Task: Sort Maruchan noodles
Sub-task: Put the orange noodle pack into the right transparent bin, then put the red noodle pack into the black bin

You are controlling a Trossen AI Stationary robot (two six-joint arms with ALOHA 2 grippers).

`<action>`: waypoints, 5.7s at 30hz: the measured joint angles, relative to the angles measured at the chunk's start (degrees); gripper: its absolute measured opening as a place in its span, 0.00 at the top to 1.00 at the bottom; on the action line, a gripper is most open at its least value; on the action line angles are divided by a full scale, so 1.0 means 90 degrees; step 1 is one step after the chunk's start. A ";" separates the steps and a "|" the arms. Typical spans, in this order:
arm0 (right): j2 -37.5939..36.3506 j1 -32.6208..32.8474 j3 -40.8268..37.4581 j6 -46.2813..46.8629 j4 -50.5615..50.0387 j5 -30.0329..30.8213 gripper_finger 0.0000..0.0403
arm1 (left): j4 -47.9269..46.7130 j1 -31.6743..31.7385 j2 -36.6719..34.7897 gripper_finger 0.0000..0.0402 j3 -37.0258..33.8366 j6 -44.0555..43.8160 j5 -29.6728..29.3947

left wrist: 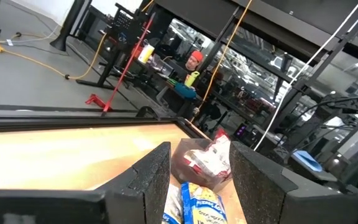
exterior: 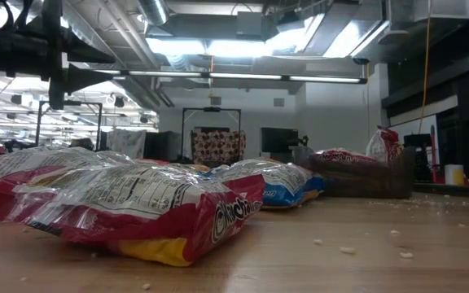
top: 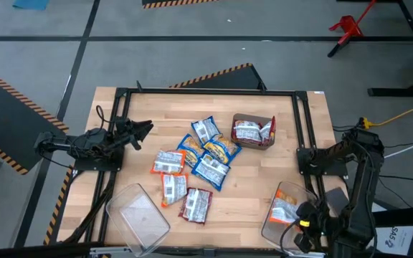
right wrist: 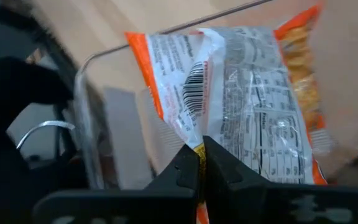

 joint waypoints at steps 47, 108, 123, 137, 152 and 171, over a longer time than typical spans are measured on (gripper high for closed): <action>0.0234 -0.5021 -0.1389 -1.2234 0.6238 -0.1180 0.29 | 0.0001 -0.0001 0.0000 0.61 0.0002 -0.0027 0.0041; 0.2188 -0.5785 -0.1380 -1.1336 0.7703 -0.1100 1.00 | -0.0213 0.0001 0.0000 0.61 0.0002 -0.0053 -0.0012; 0.0753 -0.5785 -0.1375 -1.0735 0.6934 -0.0124 1.00 | -0.0210 0.0001 0.0000 0.61 0.0002 -0.0063 -0.0010; -0.0699 -0.5804 -0.1375 -1.0053 0.4989 0.2133 1.00 | -0.0210 -0.0001 0.0000 0.61 0.0002 -0.0063 -0.0009; -0.2272 -0.6946 -0.2938 -0.7163 0.3791 0.3666 1.00 | -0.0210 -0.0001 -0.0002 0.61 0.0000 -0.0061 -0.0012; -0.2285 -0.8292 -0.4078 -0.7338 0.4792 0.2329 1.00 | -0.0213 -0.0001 -0.0002 0.61 0.0001 -0.0026 -0.0018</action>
